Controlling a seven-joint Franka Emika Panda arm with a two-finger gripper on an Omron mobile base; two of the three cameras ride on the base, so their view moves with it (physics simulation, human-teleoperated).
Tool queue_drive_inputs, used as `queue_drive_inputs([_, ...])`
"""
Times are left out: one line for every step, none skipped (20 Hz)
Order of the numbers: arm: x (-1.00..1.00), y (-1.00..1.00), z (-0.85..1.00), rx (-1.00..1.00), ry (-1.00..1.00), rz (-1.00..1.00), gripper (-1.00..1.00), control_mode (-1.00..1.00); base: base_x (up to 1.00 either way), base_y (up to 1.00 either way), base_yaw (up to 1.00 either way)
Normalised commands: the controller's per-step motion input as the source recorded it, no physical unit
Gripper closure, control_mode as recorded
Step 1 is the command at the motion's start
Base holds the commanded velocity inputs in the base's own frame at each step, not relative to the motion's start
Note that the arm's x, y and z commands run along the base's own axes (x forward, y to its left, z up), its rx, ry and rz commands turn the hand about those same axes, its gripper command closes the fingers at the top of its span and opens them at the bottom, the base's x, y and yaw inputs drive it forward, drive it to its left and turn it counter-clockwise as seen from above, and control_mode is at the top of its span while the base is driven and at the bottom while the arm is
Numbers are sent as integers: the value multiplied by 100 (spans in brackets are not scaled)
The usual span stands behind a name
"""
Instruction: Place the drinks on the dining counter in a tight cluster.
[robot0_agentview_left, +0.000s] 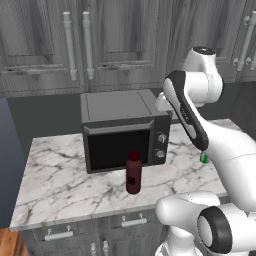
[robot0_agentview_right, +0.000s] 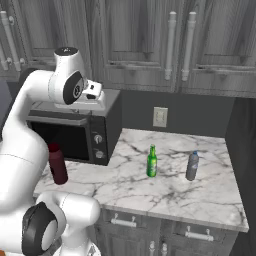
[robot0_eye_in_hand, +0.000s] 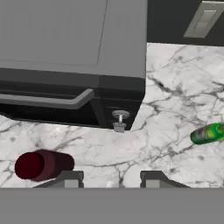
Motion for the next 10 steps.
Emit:
queue_drive_inputs([0,4,-6,0,0,0,-100,-100,0,0,0])
queue_drive_inputs([-19,16,-1,0,0,0,-100,-100,0,0,0])
queue_drive_inputs([-34,15,-1,0,0,0,-100,-100,0,0,0])
queue_drive_inputs([-29,27,0,0,0,1,-100,-100,0,0,0])
queue_drive_inputs([-48,21,-19,0,0,0,-100,-100,0,0,0])
queue_drive_inputs([-49,26,-14,0,0,2,-100,-100,0,0,0])
queue_drive_inputs([-36,21,-23,0,9,4,-100,-100,0,0,0])
queue_drive_inputs([-37,20,-25,0,9,7,-100,-100,0,0,0])
queue_drive_inputs([-49,34,-26,0,5,9,-100,-100,0,0,0])
queue_drive_inputs([-26,16,-22,-1,11,4,-100,-100,0,0,0])
